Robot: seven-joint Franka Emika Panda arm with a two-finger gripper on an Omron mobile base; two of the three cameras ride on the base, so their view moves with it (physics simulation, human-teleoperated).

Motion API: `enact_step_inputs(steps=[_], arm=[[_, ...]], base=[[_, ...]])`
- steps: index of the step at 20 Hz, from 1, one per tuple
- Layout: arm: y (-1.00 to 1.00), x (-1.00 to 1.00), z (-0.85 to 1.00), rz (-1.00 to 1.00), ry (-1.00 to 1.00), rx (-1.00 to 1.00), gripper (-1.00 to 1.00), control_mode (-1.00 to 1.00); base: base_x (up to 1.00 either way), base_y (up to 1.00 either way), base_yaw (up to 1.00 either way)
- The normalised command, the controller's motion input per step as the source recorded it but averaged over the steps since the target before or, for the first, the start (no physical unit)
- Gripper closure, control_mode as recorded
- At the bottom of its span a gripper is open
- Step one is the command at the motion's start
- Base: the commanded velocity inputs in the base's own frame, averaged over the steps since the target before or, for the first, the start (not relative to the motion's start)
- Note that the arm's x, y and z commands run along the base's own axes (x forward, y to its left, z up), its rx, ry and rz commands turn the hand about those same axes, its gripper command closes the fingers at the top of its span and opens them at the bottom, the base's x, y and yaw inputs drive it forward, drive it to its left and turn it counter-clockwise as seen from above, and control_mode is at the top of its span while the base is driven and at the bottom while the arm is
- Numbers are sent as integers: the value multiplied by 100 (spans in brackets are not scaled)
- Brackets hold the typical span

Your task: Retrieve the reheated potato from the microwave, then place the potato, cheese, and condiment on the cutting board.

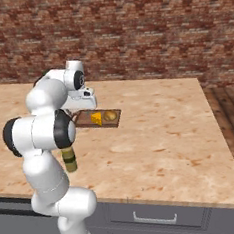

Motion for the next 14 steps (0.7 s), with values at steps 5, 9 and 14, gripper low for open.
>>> enact_step_inputs(steps=[5,9,14], arm=[[0,-54,17,0,-6,0,-100,-100],[0,-50,10,0,-9,0,-100,-100],[2,-48,4,-2,-12,0,-100,-100]], base=[[0,0,0],[0,0,0],[0,0,0]])
